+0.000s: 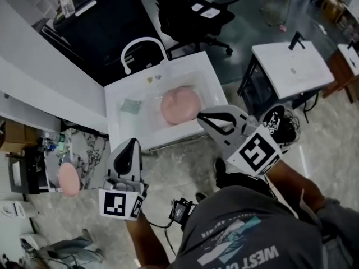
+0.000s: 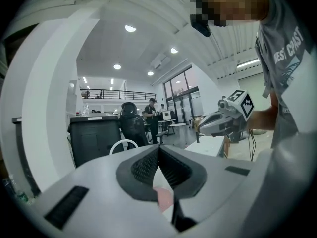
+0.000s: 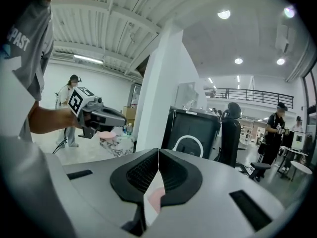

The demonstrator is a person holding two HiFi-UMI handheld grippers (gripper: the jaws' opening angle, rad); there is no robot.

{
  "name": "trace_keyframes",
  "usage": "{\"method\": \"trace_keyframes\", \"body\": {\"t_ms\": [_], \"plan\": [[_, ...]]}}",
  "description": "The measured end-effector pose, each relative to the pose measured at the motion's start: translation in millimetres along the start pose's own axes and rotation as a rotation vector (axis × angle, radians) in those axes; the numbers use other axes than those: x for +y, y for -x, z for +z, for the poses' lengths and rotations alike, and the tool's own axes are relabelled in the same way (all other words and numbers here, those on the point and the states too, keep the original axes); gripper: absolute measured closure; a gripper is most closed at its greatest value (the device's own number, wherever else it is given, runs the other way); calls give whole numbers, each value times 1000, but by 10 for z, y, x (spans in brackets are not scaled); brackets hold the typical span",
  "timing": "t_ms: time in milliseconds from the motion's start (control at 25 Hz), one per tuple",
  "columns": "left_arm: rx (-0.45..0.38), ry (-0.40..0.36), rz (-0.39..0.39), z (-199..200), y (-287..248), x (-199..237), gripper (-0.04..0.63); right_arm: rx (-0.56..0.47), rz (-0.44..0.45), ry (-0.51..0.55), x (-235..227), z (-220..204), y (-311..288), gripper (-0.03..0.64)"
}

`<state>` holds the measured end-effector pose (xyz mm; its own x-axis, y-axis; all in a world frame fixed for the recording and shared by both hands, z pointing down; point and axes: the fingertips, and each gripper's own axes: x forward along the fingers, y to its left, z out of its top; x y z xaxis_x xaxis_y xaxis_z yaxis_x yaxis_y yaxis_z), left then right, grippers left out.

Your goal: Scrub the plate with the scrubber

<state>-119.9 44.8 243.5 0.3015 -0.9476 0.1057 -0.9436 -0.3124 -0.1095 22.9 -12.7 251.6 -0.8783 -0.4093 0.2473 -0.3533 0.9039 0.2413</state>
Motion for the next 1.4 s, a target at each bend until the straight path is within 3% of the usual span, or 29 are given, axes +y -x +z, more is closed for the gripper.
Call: {"method": "trace_keyframes", "body": {"t_ms": [120, 400, 800, 920, 1200, 1400], "plan": [[36, 3, 27, -87, -190, 39, 592, 18, 47, 2, -157, -141, -90, 586], [75, 0, 105, -115, -599, 192, 592, -55, 107, -14, -587, -181, -340, 586], [196, -11, 148, -473, -1039, 623, 592, -10, 115, -89, -894, -537, -636, 586], [195, -19, 141, -713, -1186, 875, 592, 24, 86, -101, -1011, -633, -771, 586], [350, -2, 149, -1458, -1527, 1511, 590, 88, 73, -122, -1095, -804, -1193, 586], [500, 32, 147, -2226, -1721, 1888, 495, 129, 66, -143, -1122, -949, -1506, 586]]}}
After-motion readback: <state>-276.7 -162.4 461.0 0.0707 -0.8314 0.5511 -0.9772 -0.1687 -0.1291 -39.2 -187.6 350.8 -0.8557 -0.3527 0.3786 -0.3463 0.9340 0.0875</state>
